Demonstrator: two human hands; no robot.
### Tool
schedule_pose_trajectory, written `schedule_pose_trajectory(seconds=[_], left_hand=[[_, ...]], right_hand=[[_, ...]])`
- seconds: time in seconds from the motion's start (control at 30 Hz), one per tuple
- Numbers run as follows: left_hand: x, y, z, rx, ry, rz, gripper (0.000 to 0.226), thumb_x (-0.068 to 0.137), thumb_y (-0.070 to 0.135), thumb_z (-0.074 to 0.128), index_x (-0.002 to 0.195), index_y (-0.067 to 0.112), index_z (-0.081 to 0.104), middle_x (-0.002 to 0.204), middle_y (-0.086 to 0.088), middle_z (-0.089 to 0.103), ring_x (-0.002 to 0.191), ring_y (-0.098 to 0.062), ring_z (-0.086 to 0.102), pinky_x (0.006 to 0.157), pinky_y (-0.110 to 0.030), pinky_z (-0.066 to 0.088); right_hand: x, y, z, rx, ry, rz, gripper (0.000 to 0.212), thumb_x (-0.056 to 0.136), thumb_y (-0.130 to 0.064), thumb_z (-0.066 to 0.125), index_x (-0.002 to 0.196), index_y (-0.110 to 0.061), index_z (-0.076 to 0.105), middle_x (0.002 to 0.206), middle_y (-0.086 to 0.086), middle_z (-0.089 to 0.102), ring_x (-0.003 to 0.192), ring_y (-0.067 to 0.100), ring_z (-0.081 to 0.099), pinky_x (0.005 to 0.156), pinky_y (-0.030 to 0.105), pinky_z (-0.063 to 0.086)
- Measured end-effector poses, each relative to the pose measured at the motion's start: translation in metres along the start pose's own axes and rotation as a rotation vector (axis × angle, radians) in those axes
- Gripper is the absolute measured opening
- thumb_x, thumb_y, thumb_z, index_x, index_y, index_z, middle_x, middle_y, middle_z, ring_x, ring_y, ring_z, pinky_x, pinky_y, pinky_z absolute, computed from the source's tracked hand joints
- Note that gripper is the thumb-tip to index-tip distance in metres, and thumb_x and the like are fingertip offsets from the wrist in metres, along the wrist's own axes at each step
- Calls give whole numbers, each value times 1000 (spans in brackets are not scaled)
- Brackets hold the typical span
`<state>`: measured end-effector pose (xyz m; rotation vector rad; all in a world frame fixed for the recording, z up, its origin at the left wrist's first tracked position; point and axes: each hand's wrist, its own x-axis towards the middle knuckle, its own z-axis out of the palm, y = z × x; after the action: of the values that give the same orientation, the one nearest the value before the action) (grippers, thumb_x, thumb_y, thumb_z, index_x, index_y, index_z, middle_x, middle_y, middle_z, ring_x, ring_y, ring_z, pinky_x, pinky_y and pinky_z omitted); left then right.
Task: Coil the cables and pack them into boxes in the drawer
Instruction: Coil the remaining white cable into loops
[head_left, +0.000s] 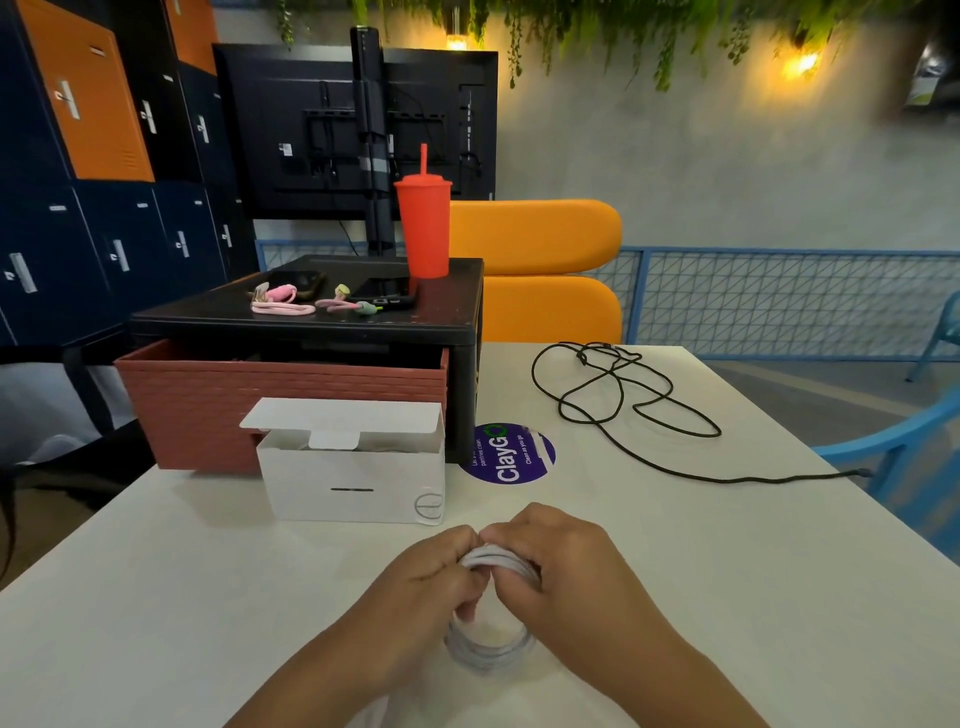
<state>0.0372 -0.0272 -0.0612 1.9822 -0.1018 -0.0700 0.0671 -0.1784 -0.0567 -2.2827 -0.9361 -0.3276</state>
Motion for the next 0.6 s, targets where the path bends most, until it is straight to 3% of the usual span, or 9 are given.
schedule_pose_trajectory(seconds=[0.07, 0.13, 0.23, 0.3, 0.37, 0.5, 0.6], left_hand=[[1, -5, -3, 187, 15, 91, 21, 87, 35, 47, 83, 17, 56, 82, 4, 53, 82, -3, 49, 81, -24, 40], [-1, -5, -5, 442, 60, 185, 22, 97, 36, 40, 88, 23, 56, 86, 9, 44, 91, -2, 41, 80, -20, 38], [-2, -3, -6, 589, 116, 251, 26, 97, 41, 35, 97, 30, 59, 87, 11, 44, 90, -5, 44, 76, -19, 40], [-2, -5, -7, 590, 138, 264, 29, 95, 47, 33, 101, 37, 59, 87, 13, 53, 86, -6, 50, 76, -22, 43], [-2, -8, -8, 532, 145, 260, 30, 88, 52, 36, 101, 42, 61, 88, 16, 64, 84, -6, 56, 77, -26, 47], [-2, -5, -8, 421, 224, 260, 15, 90, 39, 55, 94, 43, 68, 82, 18, 69, 79, -7, 60, 69, -16, 46], [-3, 0, -9, 325, 244, 226, 11, 85, 36, 60, 79, 36, 70, 67, 18, 63, 68, -6, 56, 59, -12, 41]], right_hand=[[0, -1, -2, 81, -6, 23, 46, 72, -47, 34, 90, -22, 69, 76, 0, 58, 75, 15, 53, 66, 26, 44], [-1, 1, -4, 105, 12, 30, 47, 72, -47, 37, 88, -17, 69, 75, 3, 59, 74, 16, 54, 67, 30, 46], [-1, 2, -3, 6, 23, 29, 32, 76, -33, 47, 88, -14, 70, 77, 4, 62, 67, 17, 57, 65, 33, 50], [-1, 3, -1, -146, 63, -38, 26, 76, -32, 49, 82, -21, 72, 69, -4, 60, 54, 9, 53, 51, 16, 46], [-1, 0, -1, -211, 98, -66, 28, 76, -33, 46, 81, -26, 73, 65, -10, 57, 46, 4, 48, 45, 6, 31], [-2, -2, -1, -216, 186, -125, 28, 77, -31, 46, 83, -22, 72, 68, -8, 57, 49, 7, 47, 46, 9, 33], [-4, -6, -3, -21, 178, -54, 28, 77, -33, 52, 96, -25, 72, 75, -13, 58, 67, 6, 49, 57, 6, 38]])
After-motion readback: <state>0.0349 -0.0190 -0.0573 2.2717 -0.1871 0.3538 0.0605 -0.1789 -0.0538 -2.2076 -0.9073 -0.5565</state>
